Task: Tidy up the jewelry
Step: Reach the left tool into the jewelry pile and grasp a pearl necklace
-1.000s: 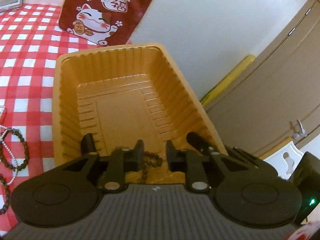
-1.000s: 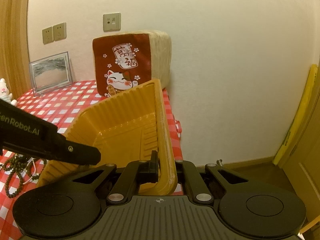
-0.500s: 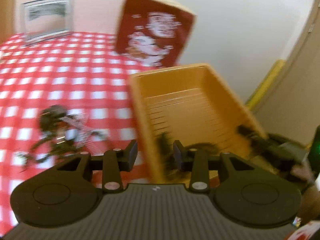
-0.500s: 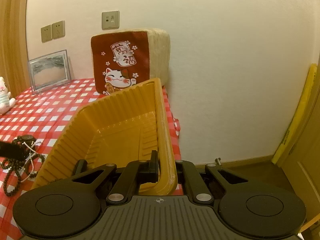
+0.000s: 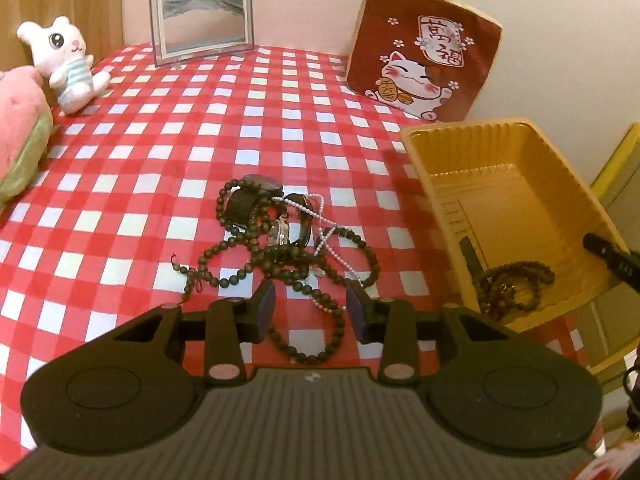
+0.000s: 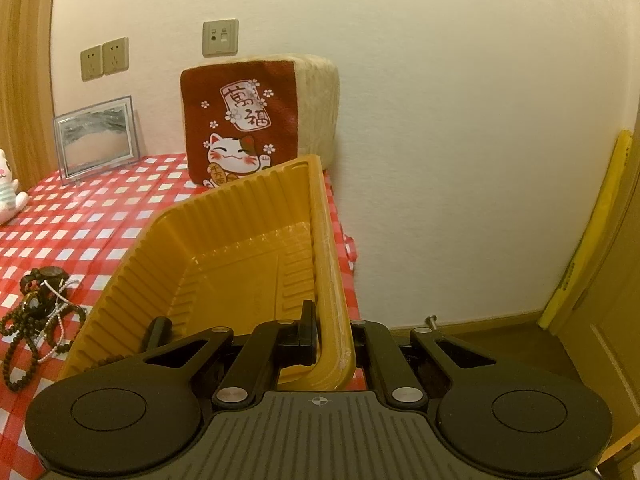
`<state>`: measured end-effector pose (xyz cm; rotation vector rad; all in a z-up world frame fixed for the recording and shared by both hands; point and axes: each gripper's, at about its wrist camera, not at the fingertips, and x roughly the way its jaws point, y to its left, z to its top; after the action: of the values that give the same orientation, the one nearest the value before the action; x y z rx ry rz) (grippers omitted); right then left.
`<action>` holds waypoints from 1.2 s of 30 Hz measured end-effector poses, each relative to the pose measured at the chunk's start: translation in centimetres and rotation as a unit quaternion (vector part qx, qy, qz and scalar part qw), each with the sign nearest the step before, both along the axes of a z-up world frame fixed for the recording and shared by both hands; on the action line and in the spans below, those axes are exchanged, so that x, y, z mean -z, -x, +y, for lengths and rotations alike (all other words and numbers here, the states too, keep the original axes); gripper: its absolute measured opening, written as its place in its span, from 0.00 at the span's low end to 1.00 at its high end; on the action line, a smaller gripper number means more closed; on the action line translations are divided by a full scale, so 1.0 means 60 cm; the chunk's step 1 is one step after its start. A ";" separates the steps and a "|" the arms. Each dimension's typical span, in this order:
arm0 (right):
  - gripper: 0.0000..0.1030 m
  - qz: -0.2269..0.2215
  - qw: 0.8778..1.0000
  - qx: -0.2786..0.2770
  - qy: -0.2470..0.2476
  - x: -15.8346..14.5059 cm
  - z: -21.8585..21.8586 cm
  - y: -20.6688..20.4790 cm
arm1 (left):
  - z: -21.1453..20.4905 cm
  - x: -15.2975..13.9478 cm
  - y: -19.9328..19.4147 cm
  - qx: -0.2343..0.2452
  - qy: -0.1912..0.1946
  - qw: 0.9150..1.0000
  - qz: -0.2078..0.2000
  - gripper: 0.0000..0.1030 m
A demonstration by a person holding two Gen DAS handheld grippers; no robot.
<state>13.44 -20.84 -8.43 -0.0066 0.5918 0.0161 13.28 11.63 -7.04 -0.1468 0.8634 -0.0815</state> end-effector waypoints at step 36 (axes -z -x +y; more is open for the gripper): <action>0.04 0.006 1.000 0.017 0.006 -0.002 0.000 0.002 | 0.002 0.067 -0.181 -0.029 0.051 0.998 0.027 0.26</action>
<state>13.30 -20.82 -8.33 -0.0073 0.6036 -0.0206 24.14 11.74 -11.04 -0.2703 0.9085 -0.0669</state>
